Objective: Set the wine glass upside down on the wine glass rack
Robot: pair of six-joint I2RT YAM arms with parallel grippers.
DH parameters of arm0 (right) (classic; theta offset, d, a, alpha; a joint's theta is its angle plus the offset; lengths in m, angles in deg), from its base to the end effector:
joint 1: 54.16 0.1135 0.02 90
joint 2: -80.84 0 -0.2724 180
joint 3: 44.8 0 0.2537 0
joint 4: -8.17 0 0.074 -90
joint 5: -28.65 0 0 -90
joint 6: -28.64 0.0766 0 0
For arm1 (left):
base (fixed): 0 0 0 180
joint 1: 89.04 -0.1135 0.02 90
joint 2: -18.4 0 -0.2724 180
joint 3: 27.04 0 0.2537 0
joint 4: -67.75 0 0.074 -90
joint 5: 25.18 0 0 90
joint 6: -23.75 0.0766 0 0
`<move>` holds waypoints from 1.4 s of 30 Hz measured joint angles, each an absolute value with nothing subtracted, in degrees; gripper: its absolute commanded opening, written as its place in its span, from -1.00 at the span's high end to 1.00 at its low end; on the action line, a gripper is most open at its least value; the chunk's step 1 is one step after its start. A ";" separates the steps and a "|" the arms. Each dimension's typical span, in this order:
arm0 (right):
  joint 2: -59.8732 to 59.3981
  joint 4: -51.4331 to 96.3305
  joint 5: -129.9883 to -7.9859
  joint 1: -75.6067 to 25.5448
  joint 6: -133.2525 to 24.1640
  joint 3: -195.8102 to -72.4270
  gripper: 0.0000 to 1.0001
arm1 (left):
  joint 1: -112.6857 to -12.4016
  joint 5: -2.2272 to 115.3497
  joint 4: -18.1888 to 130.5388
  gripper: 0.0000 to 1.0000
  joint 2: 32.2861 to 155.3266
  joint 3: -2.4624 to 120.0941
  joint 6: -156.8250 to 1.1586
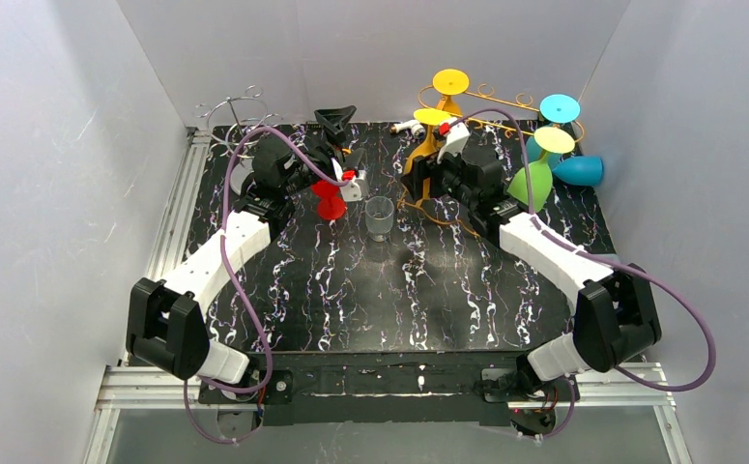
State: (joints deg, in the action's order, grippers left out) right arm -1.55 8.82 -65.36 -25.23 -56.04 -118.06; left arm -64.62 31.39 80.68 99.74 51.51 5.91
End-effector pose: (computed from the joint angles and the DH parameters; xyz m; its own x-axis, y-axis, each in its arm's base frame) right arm 0.3323 0.1898 0.3177 -0.1984 -0.0040 -0.9801 -0.5267 0.8437 0.1032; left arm 0.3178 -0.1906 0.3947 0.8476 0.4876 -0.2092 0.1044 0.2334 0.9668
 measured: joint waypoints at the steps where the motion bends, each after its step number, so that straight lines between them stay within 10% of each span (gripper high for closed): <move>1: -1.85 8.82 -65.36 -25.21 -56.26 -118.27 -0.02 | -64.62 31.39 80.68 -0.99 99.74 51.51 5.91; 27: -3.73 8.77 -63.21 -27.57 -57.48 -119.89 -0.13 | -64.62 31.39 80.68 -0.99 99.74 51.51 5.93; 30: -4.50 7.85 -63.26 -27.57 -57.04 -120.00 -0.42 | -64.64 31.39 80.66 -0.99 99.74 51.51 5.95; 32: -4.61 7.50 -63.21 -27.57 -56.63 -120.00 -0.96 | -64.73 31.39 80.68 -0.99 99.74 51.51 5.95; 42: -4.48 8.09 -62.58 -27.53 -53.74 -119.74 -0.97 | -64.73 31.37 80.68 -0.99 99.74 51.51 6.15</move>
